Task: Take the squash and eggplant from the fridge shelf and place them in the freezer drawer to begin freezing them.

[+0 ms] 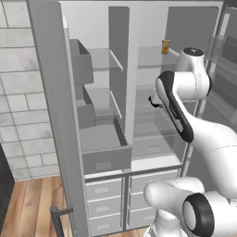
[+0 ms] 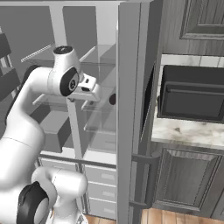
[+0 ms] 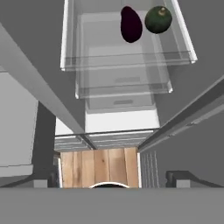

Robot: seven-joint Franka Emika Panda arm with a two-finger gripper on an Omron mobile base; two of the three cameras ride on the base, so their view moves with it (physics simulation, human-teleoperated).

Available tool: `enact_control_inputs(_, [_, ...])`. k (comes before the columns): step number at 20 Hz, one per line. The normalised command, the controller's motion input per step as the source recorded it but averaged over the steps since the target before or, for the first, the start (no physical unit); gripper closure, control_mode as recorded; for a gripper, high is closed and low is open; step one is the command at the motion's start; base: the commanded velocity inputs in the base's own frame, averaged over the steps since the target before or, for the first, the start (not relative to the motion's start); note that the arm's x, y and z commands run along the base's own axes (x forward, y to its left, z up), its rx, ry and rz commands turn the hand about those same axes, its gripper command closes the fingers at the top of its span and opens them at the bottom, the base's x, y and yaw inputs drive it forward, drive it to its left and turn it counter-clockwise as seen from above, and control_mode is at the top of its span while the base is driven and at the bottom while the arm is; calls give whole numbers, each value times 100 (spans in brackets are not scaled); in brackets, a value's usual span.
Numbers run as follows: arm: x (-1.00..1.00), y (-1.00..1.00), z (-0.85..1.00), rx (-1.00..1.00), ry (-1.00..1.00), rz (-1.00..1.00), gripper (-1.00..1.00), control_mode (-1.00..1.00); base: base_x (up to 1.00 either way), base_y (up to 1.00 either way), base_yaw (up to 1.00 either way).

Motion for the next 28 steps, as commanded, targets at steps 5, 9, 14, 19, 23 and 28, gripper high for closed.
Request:
enact_control_inputs(5, [36, -26, -5, -1, -18, -14, -100, -100, 0, 0, 0])
enact_control_inputs(9, [55, -18, -15, 0, -1, -1, -100, -100, 0, 0, 0])
enact_control_inputs(14, [56, -3, -29, 0, 0, -3, -100, -100, 0, 0, 0])
enact_control_inputs(19, [60, -10, -41, 0, 0, -2, -100, -100, 0, 0, 0])
enact_control_inputs(23, [53, -19, -44, 0, 0, 0, -100, -100, 0, 0, 0])
enact_control_inputs(28, [53, -30, -35, 5, -1, 0, -100, -100, 0, 0, 0])
